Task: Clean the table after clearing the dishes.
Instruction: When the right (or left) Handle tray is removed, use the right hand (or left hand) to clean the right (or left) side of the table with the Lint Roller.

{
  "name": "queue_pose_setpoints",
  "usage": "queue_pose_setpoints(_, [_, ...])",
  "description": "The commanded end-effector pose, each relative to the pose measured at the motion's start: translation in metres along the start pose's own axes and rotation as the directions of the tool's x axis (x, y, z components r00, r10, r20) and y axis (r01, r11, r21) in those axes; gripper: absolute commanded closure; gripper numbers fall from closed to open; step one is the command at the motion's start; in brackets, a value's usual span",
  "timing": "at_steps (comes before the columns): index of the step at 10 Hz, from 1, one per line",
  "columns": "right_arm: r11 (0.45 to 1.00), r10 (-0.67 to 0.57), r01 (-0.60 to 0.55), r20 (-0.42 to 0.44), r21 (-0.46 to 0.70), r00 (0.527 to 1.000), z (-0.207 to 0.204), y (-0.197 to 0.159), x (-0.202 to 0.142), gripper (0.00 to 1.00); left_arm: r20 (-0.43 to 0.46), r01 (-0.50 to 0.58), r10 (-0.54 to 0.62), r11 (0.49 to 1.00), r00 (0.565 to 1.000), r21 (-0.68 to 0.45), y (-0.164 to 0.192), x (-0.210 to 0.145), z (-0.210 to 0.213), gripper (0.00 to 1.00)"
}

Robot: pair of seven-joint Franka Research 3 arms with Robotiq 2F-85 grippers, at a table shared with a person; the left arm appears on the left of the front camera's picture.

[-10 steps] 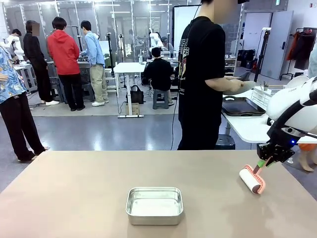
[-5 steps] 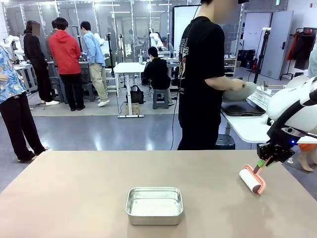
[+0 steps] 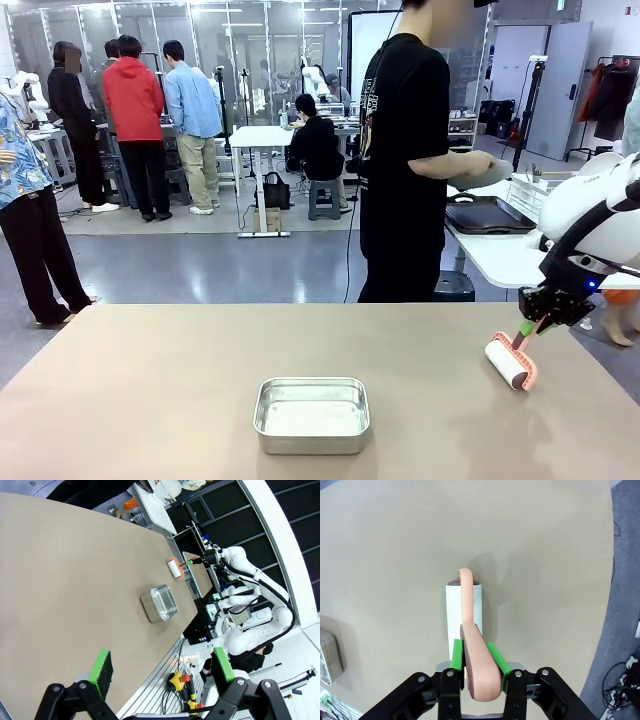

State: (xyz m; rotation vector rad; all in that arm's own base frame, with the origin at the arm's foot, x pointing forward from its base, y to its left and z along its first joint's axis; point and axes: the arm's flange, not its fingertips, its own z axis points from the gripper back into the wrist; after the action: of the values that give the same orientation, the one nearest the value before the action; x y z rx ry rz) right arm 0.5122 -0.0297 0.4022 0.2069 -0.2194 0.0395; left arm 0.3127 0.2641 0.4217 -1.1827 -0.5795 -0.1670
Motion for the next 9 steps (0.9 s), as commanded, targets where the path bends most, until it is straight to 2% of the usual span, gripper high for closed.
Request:
queue_pose_setpoints(1, [0.999, -0.041, 0.04, -0.016, -0.034, 0.999, -0.004, -0.017, -0.005, 0.77, 0.011, 0.009, -0.009, 1.0, 1.0, 0.009, -0.004, -0.003, 0.0, 0.0])
queue_pose_setpoints(7, [0.958, -0.104, 0.114, 0.049, -0.265, 0.993, 0.013, -0.053, -0.006, 0.77, 0.011, 0.009, -0.009, 1.0, 1.0, 0.009, -0.004, -0.003, 0.0, 0.0])
queue_pose_setpoints(9, [0.958, -0.107, 0.12, 0.066, -0.259, 0.992, 0.021, -0.053, -0.004, 0.77, 0.011, 0.009, -0.009, 1.0, 1.0, 0.009, -0.004, -0.003, 0.0, 0.0])
